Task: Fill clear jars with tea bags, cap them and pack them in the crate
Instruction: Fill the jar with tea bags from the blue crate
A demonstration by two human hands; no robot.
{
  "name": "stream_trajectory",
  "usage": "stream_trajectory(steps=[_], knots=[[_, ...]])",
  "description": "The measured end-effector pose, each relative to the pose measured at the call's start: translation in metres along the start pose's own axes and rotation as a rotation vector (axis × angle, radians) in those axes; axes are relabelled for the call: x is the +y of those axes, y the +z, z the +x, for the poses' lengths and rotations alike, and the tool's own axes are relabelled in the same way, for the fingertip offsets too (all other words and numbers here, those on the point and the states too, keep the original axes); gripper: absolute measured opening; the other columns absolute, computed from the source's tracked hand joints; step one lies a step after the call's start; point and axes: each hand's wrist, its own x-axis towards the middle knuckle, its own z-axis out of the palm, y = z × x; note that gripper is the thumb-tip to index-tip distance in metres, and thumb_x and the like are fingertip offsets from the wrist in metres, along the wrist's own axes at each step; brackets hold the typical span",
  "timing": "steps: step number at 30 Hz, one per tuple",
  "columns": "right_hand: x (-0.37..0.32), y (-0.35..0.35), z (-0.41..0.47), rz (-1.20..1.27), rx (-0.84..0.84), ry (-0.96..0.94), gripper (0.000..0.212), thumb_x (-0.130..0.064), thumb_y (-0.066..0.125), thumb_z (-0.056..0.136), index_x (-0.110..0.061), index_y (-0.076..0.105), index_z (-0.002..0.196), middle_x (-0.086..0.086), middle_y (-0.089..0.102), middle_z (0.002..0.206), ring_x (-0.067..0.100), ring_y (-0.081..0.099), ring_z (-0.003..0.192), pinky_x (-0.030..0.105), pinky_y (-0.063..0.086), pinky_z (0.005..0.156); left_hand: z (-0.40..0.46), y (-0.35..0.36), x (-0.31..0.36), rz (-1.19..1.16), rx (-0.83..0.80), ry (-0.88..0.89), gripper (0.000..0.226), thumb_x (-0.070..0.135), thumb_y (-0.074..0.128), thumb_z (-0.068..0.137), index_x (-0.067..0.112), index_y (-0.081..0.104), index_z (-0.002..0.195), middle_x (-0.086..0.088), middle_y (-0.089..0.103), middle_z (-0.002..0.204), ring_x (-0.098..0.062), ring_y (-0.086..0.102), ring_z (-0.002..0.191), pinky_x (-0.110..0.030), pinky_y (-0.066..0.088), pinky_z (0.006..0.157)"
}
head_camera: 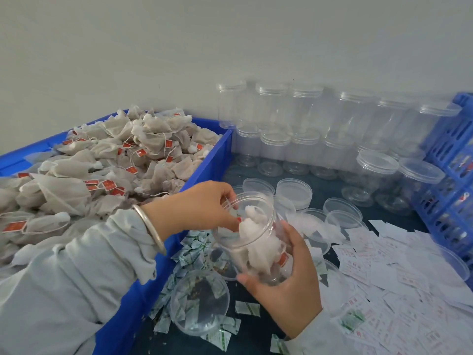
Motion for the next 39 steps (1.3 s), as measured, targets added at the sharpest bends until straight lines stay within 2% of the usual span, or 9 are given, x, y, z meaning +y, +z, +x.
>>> stream_trajectory(steps=[5,9,12,14,18,22,28,31,39], knots=[[-0.003,-0.001,0.004,0.083,0.083,0.058,0.089,-0.047,0.081,0.042,-0.039,0.042,0.122,-0.018,0.052,0.123,-0.012,0.051,0.108,0.000,0.042,0.077,-0.002,-0.004,0.002,-0.518,-0.192,0.040,0.050,0.052,0.074,0.072,0.020,0.061,0.109,0.002,0.069,0.107,-0.008,0.066,0.095,-0.027,0.055,0.083],[-0.005,-0.005,0.009,0.092,0.074,0.016,0.087,-0.051,0.077,0.054,-0.037,0.038,0.130,-0.027,0.056,0.113,-0.008,0.056,0.105,0.005,0.047,0.076,-0.005,0.005,0.004,-0.467,-0.359,0.257,0.075,0.046,0.077,0.063,0.041,0.042,0.129,0.020,0.053,0.130,0.003,0.051,0.120,-0.022,0.049,0.093],[-0.004,-0.006,0.010,0.147,-0.128,-0.005,0.099,-0.037,0.075,0.068,-0.016,0.019,0.147,-0.002,0.047,0.136,-0.002,0.052,0.117,0.010,0.048,0.084,-0.001,0.018,0.005,-0.335,-0.173,0.287,0.085,0.041,0.087,0.057,0.049,0.036,0.124,0.026,0.048,0.127,0.013,0.046,0.118,-0.018,0.043,0.098],[0.000,-0.007,0.010,0.084,-0.221,-0.008,0.098,-0.042,0.070,0.073,-0.017,0.013,0.149,-0.004,0.042,0.143,0.004,0.045,0.128,0.016,0.042,0.098,0.001,0.017,0.005,-0.322,-0.023,0.268,0.080,0.051,0.084,0.050,0.047,0.044,0.119,0.024,0.056,0.117,0.011,0.054,0.108,-0.018,0.045,0.093],[0.003,-0.008,0.011,-0.260,-0.116,-0.075,0.061,-0.038,0.067,0.075,-0.032,0.041,0.130,-0.015,0.048,0.125,-0.005,0.045,0.115,0.012,0.037,0.095,0.006,0.007,-0.001,-0.448,0.189,0.169,0.087,0.059,0.084,0.038,0.040,0.050,0.116,0.018,0.064,0.104,0.005,0.062,0.092,-0.020,0.048,0.084],[0.004,-0.010,0.006,-0.623,-0.065,-0.429,0.020,-0.020,0.063,0.070,-0.012,0.067,0.088,-0.001,0.053,0.091,0.011,0.051,0.084,0.018,0.044,0.074,0.013,0.000,-0.009,-0.581,0.359,0.097,0.084,0.044,0.090,0.048,0.031,0.049,0.120,0.012,0.062,0.109,-0.004,0.060,0.099,-0.024,0.047,0.085],[0.006,-0.003,-0.013,-0.975,-0.546,-0.461,0.010,-0.032,0.067,0.055,-0.028,0.072,0.062,-0.008,0.055,0.073,0.014,0.057,0.072,0.024,0.048,0.056,0.014,0.002,-0.007,-0.545,0.317,0.100,0.074,0.042,0.085,0.052,0.029,0.056,0.119,0.008,0.068,0.108,-0.008,0.063,0.102,-0.035,0.048,0.094],[0.005,-0.004,-0.013,-1.012,-0.544,-0.439,0.010,-0.040,0.072,0.052,-0.031,0.072,0.057,-0.011,0.054,0.071,0.011,0.056,0.070,0.020,0.046,0.056,0.012,0.006,-0.004,-0.510,0.315,0.118,0.063,0.043,0.087,0.048,0.042,0.054,0.102,0.017,0.065,0.097,0.005,0.062,0.086,-0.021,0.047,0.079],[0.001,-0.004,-0.005,-0.915,-0.327,-0.485,0.011,-0.024,0.081,0.062,-0.022,0.070,0.059,-0.008,0.056,0.064,0.013,0.055,0.062,0.021,0.045,0.054,0.009,0.010,-0.003,-0.378,0.268,0.149,0.083,0.043,0.089,0.047,0.048,0.042,0.115,0.028,0.052,0.111,0.010,0.051,0.101,-0.011,0.043,0.071]])
